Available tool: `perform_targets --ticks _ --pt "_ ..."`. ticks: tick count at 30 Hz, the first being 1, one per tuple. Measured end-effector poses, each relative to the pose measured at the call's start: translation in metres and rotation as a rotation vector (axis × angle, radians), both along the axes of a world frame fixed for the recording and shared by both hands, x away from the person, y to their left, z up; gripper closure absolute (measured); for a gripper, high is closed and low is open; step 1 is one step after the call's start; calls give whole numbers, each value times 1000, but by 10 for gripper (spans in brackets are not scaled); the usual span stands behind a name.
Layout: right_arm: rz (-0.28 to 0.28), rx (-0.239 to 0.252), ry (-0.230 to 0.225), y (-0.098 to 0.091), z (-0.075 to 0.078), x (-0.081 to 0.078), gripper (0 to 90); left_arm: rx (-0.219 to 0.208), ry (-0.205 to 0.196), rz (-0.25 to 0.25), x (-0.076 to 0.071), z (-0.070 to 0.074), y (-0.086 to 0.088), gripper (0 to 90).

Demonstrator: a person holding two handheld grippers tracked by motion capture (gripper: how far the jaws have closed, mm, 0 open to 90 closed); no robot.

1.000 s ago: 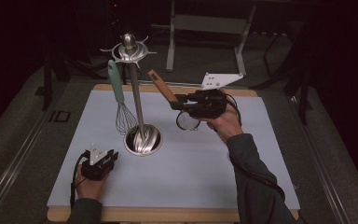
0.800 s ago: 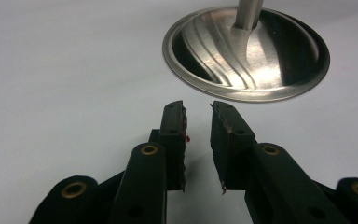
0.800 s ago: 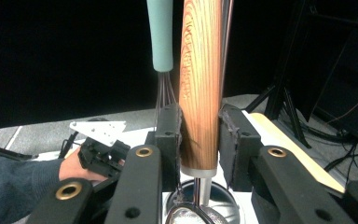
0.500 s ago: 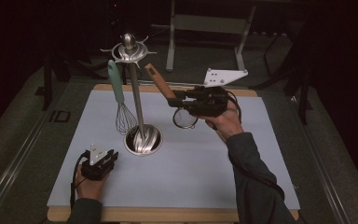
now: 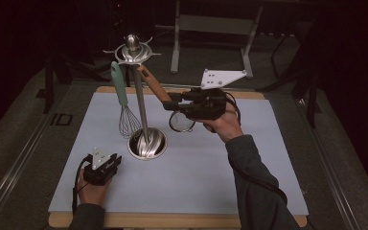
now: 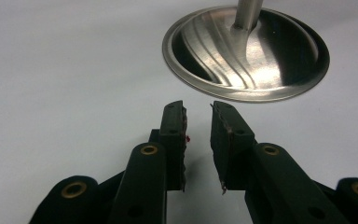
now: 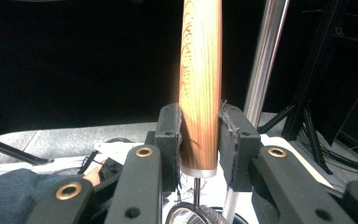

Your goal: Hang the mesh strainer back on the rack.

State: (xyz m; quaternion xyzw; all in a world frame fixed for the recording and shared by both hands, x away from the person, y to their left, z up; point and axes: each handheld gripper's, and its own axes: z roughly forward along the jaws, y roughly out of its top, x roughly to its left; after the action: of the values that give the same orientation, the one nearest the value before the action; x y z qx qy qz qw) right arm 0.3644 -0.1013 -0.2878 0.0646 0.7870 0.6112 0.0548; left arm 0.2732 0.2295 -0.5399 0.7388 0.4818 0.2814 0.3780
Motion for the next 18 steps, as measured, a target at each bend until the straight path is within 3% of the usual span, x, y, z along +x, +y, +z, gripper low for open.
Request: perform_targets --ticks 9,18 --pt "-19 -20 -4 8 -1 5 708 1 1 -1 0 0 0 753" --pt "-73 -31 -1 18 -1 11 706 1 1 -1 0 0 0 753"
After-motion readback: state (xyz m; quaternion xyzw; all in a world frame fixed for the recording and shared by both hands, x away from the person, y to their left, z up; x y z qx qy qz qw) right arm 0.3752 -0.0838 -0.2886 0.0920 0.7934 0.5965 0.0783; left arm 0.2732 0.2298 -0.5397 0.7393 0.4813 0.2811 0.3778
